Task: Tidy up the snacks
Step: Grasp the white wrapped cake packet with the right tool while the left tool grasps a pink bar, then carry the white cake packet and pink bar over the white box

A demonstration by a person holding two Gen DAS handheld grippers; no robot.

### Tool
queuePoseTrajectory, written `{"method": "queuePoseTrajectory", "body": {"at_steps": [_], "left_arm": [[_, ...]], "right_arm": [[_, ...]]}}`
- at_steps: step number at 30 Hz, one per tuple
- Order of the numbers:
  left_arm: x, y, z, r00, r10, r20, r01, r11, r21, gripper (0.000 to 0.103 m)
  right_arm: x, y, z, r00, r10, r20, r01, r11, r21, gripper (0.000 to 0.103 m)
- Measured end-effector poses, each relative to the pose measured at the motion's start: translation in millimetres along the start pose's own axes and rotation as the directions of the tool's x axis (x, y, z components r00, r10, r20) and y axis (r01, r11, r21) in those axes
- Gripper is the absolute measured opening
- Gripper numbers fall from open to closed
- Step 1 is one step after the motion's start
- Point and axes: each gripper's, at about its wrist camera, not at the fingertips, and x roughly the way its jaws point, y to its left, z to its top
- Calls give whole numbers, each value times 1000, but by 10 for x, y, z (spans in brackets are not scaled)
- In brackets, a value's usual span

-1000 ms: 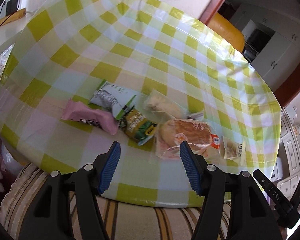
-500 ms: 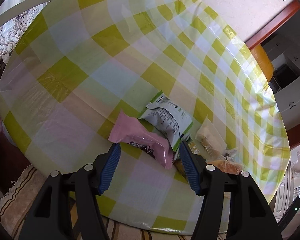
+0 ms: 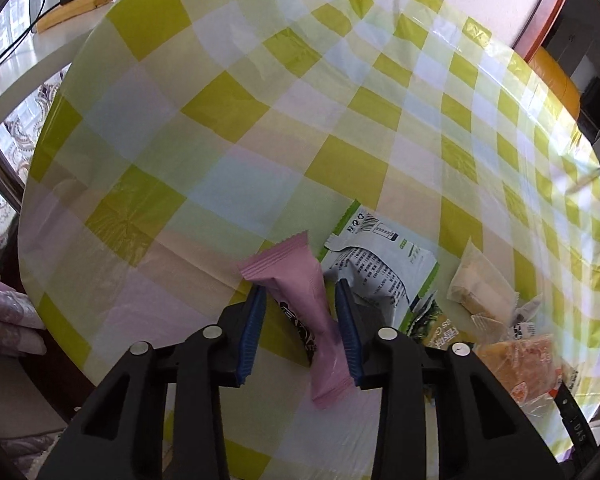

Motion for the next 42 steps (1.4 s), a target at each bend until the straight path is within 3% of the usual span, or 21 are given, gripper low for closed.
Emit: {"method": "queuePoseTrajectory", "body": {"at_steps": [2,11,14,16,22,42], "left_arm": [[5,3,8,1000,20,4,-20,1000,5,25],[-40,54,-28,1000,7,23,-7,1000,-15,18],[-99,73,-41,999,2,48,-1,1000,-23,18],[-143,74,-53,998,2,65,-1,1000,-24,18],[-279,49,-97,994,2,107,0,1000,-12,18],[-783,-313,-405,985,-39,170,20,993,114,18]], "right_arm": [[47,45,12,1000,-12,-12,12,1000,-18,79],[126,148,58,999,-42,-20,41,997,-67,77],[102,183,64,1000,-30,-8,30,996,-84,64],[83,225,57,1000,-22,0,22,994,-104,50],[39,208,46,1000,-16,23,18,995,-99,43],[-382,-30,-66,992,-3,129,9,999,-52,41]]}}
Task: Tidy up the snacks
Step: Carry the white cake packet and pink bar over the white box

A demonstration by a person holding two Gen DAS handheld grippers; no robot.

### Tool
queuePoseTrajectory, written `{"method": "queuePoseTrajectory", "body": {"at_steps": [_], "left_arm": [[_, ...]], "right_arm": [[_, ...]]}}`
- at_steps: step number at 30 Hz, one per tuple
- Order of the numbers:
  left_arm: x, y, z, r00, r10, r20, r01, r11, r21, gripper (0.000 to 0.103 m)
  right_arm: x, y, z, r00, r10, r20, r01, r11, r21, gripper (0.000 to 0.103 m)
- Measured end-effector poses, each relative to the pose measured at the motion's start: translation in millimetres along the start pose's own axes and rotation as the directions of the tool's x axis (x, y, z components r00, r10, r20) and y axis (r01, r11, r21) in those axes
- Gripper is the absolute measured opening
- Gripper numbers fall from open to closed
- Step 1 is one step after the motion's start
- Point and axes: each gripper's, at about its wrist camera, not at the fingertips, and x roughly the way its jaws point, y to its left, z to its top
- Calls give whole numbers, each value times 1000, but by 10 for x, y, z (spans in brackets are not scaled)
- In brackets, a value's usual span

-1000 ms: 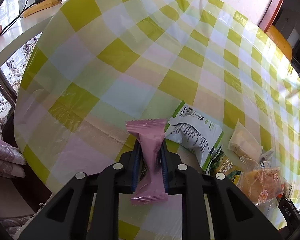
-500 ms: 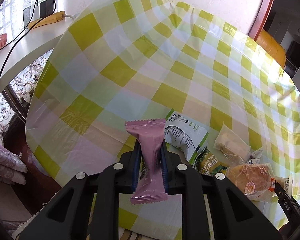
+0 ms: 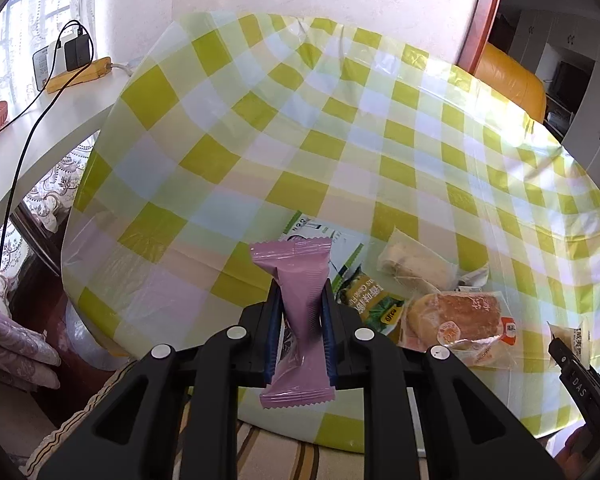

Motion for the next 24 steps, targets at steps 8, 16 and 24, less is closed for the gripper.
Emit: {"method": "queuePoseTrajectory", "body": {"at_steps": [8,16,24], "left_arm": [[-215,-342,-152,998,-70,-3,70,995,70,18],[-373,-739,-336,987,-159,-26,161,976,147,18],[-499,-1143,-505,961,-263,-80,275,935,223,18]], "right_arm": [[-208,-190,-95,1000,12,15,-12,1000,28,40],[-423,-457,-236,1000,15,23,-16,998,63,40],[-651,-798,-381,1000,-5,23,3,995,104,40]]}}
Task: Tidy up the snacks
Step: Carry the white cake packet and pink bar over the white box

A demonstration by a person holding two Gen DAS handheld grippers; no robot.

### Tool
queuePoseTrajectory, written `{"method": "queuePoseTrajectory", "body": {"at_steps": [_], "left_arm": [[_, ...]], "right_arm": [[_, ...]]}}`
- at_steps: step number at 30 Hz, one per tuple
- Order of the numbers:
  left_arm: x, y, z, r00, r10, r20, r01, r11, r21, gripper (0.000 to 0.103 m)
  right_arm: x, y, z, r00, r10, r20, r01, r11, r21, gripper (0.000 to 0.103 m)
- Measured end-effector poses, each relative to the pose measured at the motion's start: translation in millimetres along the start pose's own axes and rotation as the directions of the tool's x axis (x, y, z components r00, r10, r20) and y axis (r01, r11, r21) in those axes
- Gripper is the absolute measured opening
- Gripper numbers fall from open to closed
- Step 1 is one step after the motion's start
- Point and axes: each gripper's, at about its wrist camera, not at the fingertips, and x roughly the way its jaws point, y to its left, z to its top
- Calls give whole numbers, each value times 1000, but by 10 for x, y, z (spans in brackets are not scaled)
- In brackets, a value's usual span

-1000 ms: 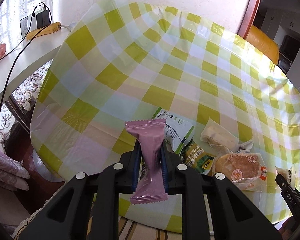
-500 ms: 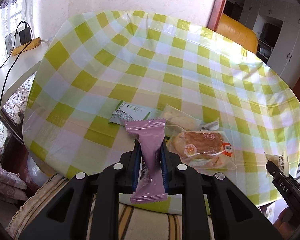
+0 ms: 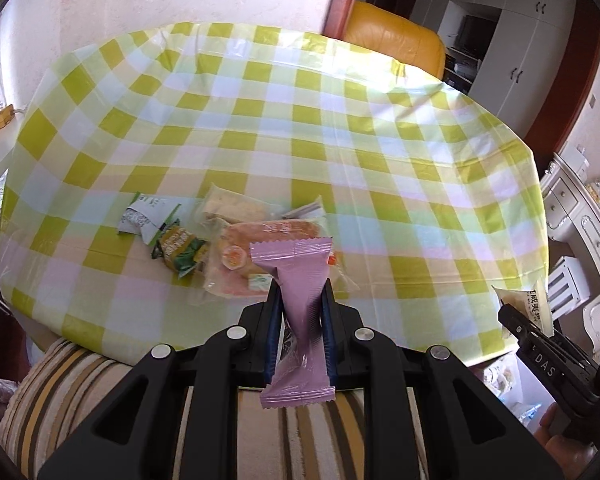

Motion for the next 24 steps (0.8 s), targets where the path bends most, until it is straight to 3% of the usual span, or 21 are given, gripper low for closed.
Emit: {"method": "queuePoseTrajectory", "body": {"at_steps": [6,12,17,21,24], "left_arm": [[59,-469,-97,991,-121,-61,125,989,75,18],[79,-924,-186,964,-240,-117,255,958,131,18],[150,-1275,-322,919,-338,-204,371,916,154,18],[207,-1552,-461,873,-396,-284,451,877,164,18],[253,-1747,-567,829,-434,-354,510,845,159,18]], "right_arm": [[-122,-348,-92,999,-35,-9,35,998,44,40],[-226,-789,-213,995,-102,-21,103,990,97,40],[-263,-1176,-359,986,-162,-47,167,976,143,40],[-267,-1442,-496,977,-198,-78,209,962,174,40],[-273,-1644,-621,968,-229,-107,246,948,200,40]]}}
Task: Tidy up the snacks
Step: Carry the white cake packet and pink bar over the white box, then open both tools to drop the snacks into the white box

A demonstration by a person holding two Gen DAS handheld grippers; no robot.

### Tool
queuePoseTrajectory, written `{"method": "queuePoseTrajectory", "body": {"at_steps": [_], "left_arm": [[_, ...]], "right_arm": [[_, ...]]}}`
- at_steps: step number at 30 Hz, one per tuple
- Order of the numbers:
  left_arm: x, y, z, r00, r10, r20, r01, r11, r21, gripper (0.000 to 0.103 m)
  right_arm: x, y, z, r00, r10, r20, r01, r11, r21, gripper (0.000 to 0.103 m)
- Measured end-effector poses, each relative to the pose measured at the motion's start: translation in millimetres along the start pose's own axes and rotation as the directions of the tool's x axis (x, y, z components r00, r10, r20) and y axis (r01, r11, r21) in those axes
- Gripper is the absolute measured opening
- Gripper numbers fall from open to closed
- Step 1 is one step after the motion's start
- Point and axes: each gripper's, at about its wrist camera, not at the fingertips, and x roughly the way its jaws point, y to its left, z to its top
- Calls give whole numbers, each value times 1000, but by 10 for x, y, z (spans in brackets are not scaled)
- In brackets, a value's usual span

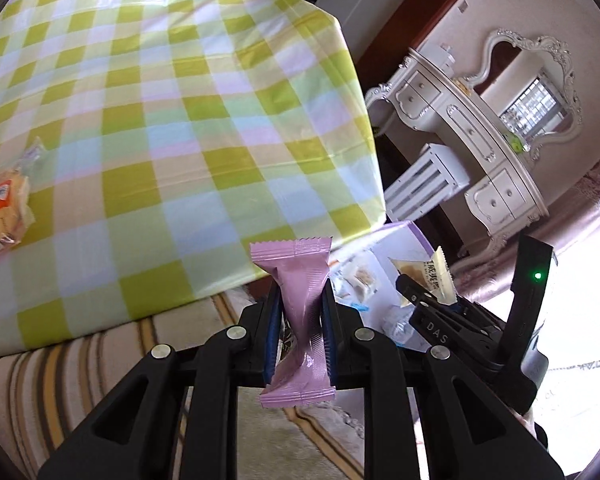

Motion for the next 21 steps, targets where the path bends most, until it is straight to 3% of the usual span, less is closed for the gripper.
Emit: {"method": "queuePoseTrajectory", "body": {"at_steps": [6,13,16,21], "left_arm": [[319,-352,-143,986,-80,-146,90,994,68,18],[699,-764,-470,924,-121,-363,184,972,145,19],[814,-872,-580,902,-114,-416,202,964,173,19],[967,-949,-696,881,-78,-466,198,957,213,19]], "right_arm": [[79,-371,-220,997,-63,-51,66,997,39,40],[238,-679,-459,986,-108,-125,119,989,84,41],[336,-765,-562,980,-119,-162,136,986,97,41],[497,-881,-728,967,-127,-221,155,981,113,43]]}}
